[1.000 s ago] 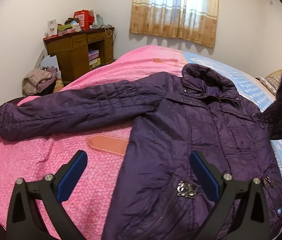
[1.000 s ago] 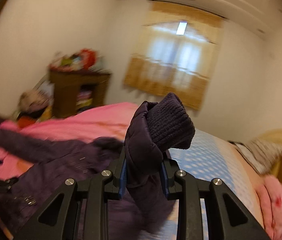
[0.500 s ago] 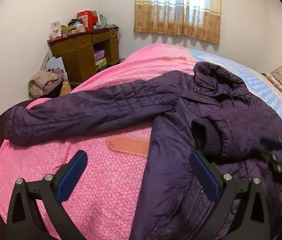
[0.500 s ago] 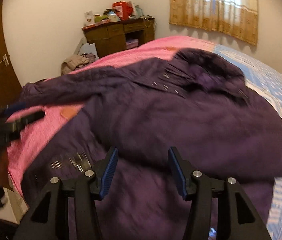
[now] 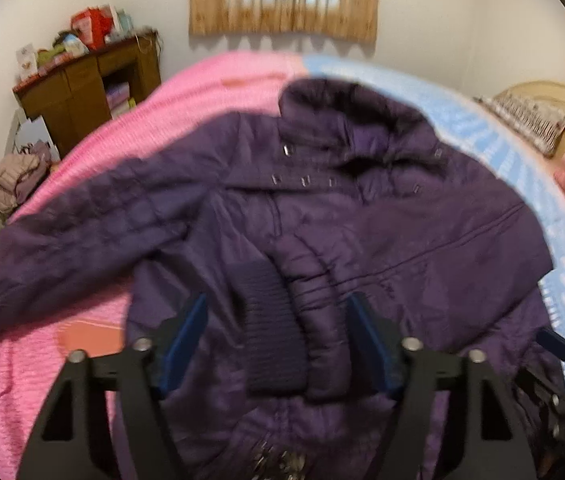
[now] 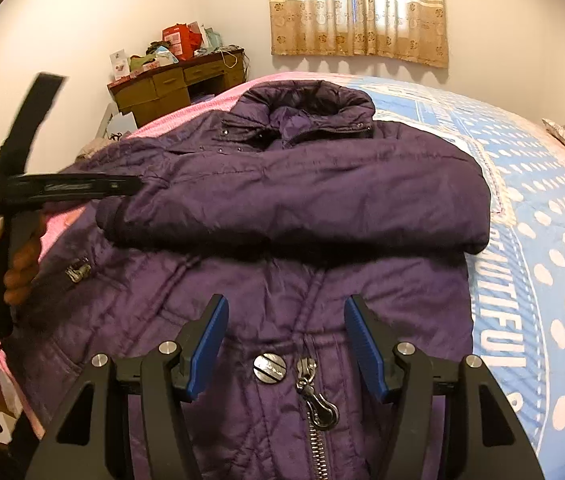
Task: Fold large clothes
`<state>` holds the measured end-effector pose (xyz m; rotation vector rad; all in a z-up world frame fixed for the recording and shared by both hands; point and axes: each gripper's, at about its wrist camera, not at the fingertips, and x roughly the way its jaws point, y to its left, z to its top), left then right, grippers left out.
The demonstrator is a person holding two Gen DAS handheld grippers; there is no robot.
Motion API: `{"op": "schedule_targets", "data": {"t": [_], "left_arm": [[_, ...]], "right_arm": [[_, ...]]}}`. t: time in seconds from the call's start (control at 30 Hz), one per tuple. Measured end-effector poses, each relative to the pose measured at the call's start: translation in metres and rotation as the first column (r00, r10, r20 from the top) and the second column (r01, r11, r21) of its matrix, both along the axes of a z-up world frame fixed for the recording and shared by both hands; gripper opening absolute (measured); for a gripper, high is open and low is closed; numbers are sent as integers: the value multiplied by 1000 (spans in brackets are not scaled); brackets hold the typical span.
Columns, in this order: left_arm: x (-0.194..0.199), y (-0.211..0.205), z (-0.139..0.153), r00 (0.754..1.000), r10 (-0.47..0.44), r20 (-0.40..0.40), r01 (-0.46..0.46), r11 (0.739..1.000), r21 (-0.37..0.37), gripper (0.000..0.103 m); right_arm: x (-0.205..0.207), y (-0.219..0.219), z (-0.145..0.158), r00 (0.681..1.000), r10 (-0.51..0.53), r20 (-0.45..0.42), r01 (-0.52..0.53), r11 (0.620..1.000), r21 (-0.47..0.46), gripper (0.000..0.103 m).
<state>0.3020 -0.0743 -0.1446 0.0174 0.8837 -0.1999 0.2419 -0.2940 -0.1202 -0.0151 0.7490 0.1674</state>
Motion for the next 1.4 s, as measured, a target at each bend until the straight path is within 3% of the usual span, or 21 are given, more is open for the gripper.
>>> {"op": "schedule_targets", "data": {"t": [0.07,0.1,0.17,0.23,0.37,0.47,0.63,0.77,0.9,1.03,1.13,1.23,1.4], "left_arm": [[3,-5,-9,1000,-20,-23,19,999,-34,47],[2,-7,-11,1000,-22,-21,21,999,-36,45],[-6,-9,-9,999,-24,32,25,999,-21,10],[-12,-6,-2,997,-10,71,9,1000,13,5],[-17,12,9,995,23,98,-22,1000,-12,5],[-17,14,3,996,20,91,-23,999,31,5],[-18,22,-6,996,37,85,-40,999,30,6],[-24,29,7,990,53,133,-56,998,14,6],[-20,31,4,987,59,150,-68,996,57,6],[-20,26,-10,993,36,117,-49,993,109,13],[-27,26,-1,987,39,158,-63,987,150,36],[-34,28,19,971,60,232,-98,982,158,66],[-28,17,37,953,79,294,-127,981,147,81]], "right_arm": [[-1,-3,-2,1000,-8,0,8,1000,6,61],[0,-4,-3,1000,-11,-5,11,1000,11,61],[2,-6,-6,1000,-17,-14,17,1000,20,61],[4,-9,-9,999,-26,-23,26,999,25,61],[6,-8,-12,999,-28,-29,29,999,16,63],[8,-2,-14,999,-26,-37,26,1000,-8,64],[9,3,-18,999,-28,-46,26,999,-28,67],[10,6,-20,998,-31,-48,29,999,-40,67],[12,8,-22,998,-33,-57,30,998,-48,68],[12,3,-13,997,-21,-73,20,1000,-18,68],[8,-9,5,998,-41,-43,41,999,4,68],[10,-25,27,997,-81,12,81,997,-14,68],[45,-53,51,977,-201,75,205,977,-51,70]]}}
